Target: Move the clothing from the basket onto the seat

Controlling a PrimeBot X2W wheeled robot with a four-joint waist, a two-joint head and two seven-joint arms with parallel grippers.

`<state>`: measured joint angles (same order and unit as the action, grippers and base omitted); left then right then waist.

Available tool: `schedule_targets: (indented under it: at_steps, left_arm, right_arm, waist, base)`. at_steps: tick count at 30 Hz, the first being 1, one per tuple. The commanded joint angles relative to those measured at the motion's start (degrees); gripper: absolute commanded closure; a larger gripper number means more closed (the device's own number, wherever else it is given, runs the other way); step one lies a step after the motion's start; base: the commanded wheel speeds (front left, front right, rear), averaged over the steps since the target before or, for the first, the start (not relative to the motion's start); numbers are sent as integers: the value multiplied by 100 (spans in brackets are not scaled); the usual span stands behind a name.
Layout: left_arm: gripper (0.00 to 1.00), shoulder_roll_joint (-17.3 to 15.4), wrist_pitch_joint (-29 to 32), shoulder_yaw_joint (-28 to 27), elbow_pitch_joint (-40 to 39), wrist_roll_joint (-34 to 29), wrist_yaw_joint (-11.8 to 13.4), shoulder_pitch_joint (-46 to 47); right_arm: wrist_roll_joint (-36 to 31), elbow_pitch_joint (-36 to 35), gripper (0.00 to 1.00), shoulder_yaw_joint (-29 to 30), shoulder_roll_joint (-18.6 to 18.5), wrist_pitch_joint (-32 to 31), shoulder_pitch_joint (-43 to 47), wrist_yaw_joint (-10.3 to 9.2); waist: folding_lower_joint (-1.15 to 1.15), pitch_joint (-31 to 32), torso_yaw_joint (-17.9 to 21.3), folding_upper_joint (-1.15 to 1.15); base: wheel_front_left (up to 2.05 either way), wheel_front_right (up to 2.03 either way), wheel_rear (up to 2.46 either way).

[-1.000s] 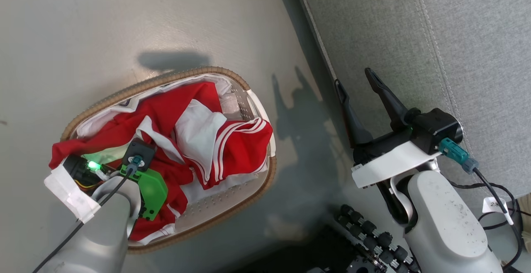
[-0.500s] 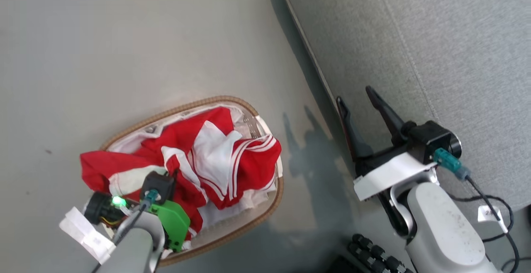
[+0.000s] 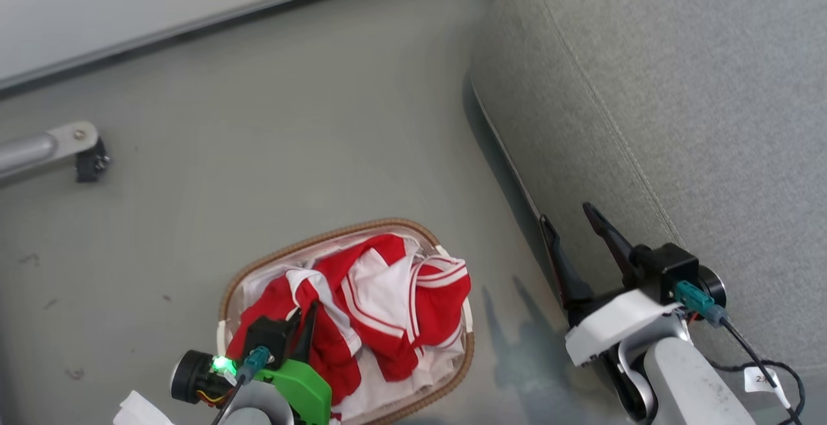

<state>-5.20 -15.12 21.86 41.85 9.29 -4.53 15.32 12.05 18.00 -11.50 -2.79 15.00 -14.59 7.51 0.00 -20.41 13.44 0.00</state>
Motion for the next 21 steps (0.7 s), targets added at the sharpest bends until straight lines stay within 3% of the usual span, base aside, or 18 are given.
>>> schedule_targets:
  at_steps: [1, 8, 21]
  left_arm:
    - [100, 32, -6, -57, -130, -54, -30, -170]
    - [100, 152, -6, -295, -906, -80, -123, -518]
    - [100, 225, -5, -503, -2379, 206, -237, -505]
  right_arm:
    - [-25, 42, 0, 36, -24, 27, 152, -4]
    - [-75, 131, 0, 132, -24, 27, 501, -4]
    - [-91, 299, 0, -58, -24, 27, 973, -4]
  waist:
    - [0, 716, -462, 0]
    - [0, 1257, -695, 0]
    - [0, 1895, -779, 0]
  base:
    - [0, 0, 0]
    - [0, 0, 0]
    - [0, 0, 0]
